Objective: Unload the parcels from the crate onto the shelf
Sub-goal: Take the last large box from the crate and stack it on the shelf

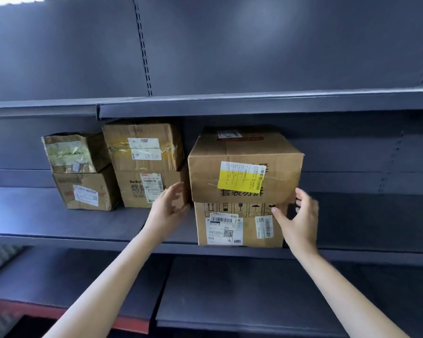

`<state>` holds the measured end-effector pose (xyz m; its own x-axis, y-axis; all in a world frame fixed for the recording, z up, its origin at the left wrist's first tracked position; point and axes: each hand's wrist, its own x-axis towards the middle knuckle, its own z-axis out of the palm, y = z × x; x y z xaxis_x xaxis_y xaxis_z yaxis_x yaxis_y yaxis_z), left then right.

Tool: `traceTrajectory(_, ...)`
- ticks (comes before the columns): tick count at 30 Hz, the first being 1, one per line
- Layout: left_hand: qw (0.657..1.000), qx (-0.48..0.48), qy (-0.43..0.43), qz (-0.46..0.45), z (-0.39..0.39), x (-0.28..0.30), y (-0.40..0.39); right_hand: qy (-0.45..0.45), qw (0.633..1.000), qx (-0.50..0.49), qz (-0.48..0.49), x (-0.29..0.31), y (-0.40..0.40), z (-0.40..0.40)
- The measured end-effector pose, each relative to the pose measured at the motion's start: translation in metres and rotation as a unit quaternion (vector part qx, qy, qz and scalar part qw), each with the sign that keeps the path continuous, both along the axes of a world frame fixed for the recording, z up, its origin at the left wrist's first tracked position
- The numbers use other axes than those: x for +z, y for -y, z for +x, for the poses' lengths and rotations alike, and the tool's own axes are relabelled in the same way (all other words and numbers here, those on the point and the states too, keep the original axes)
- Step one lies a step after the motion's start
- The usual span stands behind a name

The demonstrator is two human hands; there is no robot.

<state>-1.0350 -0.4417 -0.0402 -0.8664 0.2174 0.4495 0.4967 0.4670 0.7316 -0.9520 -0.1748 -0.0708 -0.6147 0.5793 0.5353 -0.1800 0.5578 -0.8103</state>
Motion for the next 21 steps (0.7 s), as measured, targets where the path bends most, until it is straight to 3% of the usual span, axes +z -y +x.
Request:
traceTrajectory(8, 0.994, 0.077, 0.010, -0.078, 0.046, -0.062, 0.065, 0.067, 0.997, 0.034, 0.030, -0.055, 0.052, 0.031)
traceTrajectory(13, 0.984, 0.079, -0.010, -0.158, 0.065, -0.083, 0.129, 0.119, 0.988, 0.052, 0.082, -0.066, 0.104, 0.042)
traceTrajectory(21, 0.980, 0.056, -0.001, -0.191, 0.055, -0.092, 0.227, 0.172, 0.975, 0.058, 0.132, -0.077, 0.213, 0.040)
